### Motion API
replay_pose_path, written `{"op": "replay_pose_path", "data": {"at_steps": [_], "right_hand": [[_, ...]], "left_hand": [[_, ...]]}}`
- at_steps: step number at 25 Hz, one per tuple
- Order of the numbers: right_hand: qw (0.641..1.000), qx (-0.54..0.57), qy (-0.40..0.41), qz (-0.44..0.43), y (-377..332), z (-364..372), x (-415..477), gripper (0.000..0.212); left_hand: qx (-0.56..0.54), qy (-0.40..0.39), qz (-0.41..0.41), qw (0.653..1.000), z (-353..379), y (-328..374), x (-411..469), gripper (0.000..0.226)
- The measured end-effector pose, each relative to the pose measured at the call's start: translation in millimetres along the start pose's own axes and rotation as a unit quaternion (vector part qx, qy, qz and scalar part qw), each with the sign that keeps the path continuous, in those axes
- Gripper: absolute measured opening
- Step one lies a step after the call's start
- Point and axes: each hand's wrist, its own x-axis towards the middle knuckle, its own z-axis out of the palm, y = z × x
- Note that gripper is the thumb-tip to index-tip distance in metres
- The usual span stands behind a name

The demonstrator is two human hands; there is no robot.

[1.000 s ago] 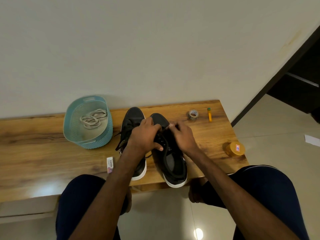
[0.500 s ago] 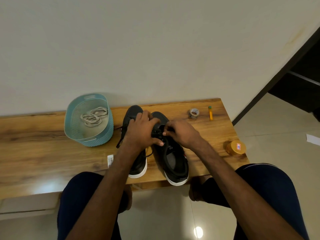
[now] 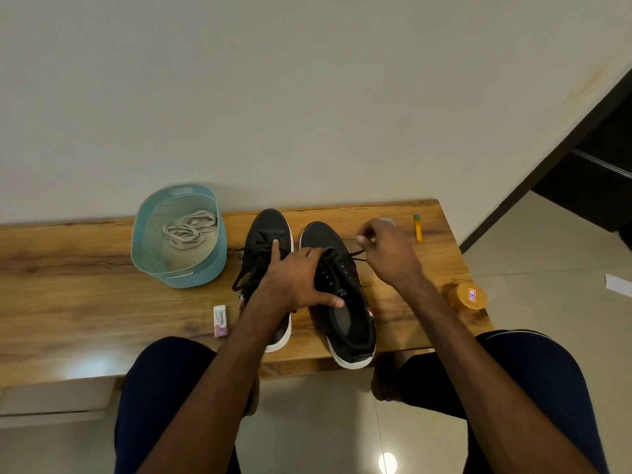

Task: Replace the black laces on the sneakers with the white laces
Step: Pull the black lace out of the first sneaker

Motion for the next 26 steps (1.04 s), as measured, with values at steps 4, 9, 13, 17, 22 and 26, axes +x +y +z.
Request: {"op": "replay_pose_path", "data": {"at_steps": [4,9,13,17,22,26], "right_hand": [[0.984,-0.068,-0.136,-0.096,-21.1,16.3,-4.8,0.016],[0.994,0.016,-0.099,-0.038,-18.3,8.1,-8.8,0.008],[0.976,0.119,0.133,0.126,5.7,-40.8,2.9,0.004],[0.991,-0.121,-0.021,0.060,9.7,-31.0,-0.5,0.027],[0.981,-0.084,-0.160,-0.069,-29.9,13.5,-11.1,0.013],[0.987,-0.161,-0.015,-0.008,-21.7,-19.3,-5.1,0.020]], "left_hand": [[-0.015,-0.001,-0.008,1.000,-0.5,-0.6,1.4,0.112],[-0.008,0.002,-0.001,1.000,0.3,-1.0,0.1,0.111],[-0.007,0.003,0.001,1.000,1.1,-4.2,0.9,0.112],[-0.012,0.002,-0.006,1.000,-0.7,-5.3,2.0,0.111],[-0.011,0.004,-0.014,1.000,1.2,-3.2,2.1,0.117],[-0.013,-0.007,-0.025,1.000,-0.3,-2.8,2.0,0.122]]}}
